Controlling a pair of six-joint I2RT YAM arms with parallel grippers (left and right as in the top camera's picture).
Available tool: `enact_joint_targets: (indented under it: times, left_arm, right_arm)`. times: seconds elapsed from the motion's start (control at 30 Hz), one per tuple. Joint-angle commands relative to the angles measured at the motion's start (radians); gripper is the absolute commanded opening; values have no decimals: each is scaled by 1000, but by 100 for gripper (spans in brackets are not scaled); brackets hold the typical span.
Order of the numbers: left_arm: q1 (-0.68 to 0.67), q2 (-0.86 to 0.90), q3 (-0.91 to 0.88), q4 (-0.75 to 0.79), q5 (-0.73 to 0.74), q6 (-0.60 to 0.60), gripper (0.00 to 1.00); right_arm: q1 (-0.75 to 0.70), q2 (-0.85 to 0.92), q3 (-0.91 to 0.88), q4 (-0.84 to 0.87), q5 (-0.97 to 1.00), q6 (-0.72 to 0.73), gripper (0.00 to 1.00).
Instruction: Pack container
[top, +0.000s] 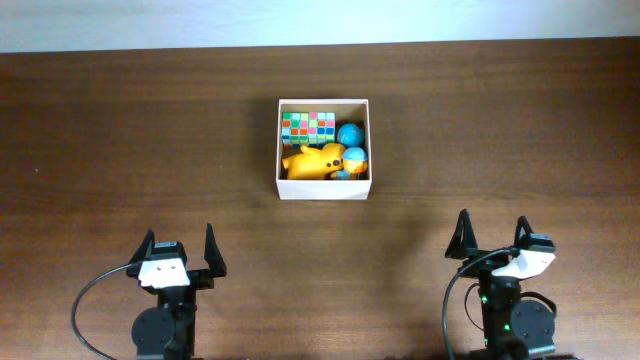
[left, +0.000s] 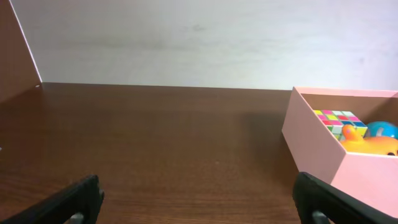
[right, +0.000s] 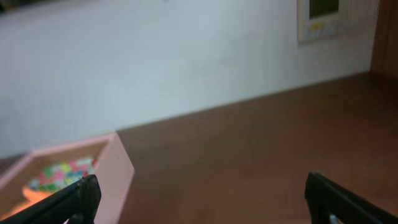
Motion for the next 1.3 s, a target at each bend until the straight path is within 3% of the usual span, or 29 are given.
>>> enact_joint_targets:
  times: [0.0, 0.1, 0.23, 0.3, 0.57, 1.27]
  left_arm:
    - [-5, -10, -5, 1, -4, 13, 99]
    - [-5, -10, -5, 1, -4, 13, 99]
    - [-5, -10, -5, 1, -4, 13, 99]
    - [-5, -10, -5, 1, -4, 13, 99]
    - [-5, -10, -5, 1, -4, 13, 99]
    - [-5, -10, -5, 1, -4, 13, 99]
  right_arm:
    - [-4, -11, -27, -27, -24, -15, 99]
    - [-4, -11, -34, -62, -43, -32, 99]
    - [-4, -11, -35, -69, -177, -273, 99]
    - [-3, -11, -35, -70, -203, -318, 99]
    - [-14, -11, -35, -69, -201, -248, 99]
    - [-55, -11, -35, -69, -191, -246, 99]
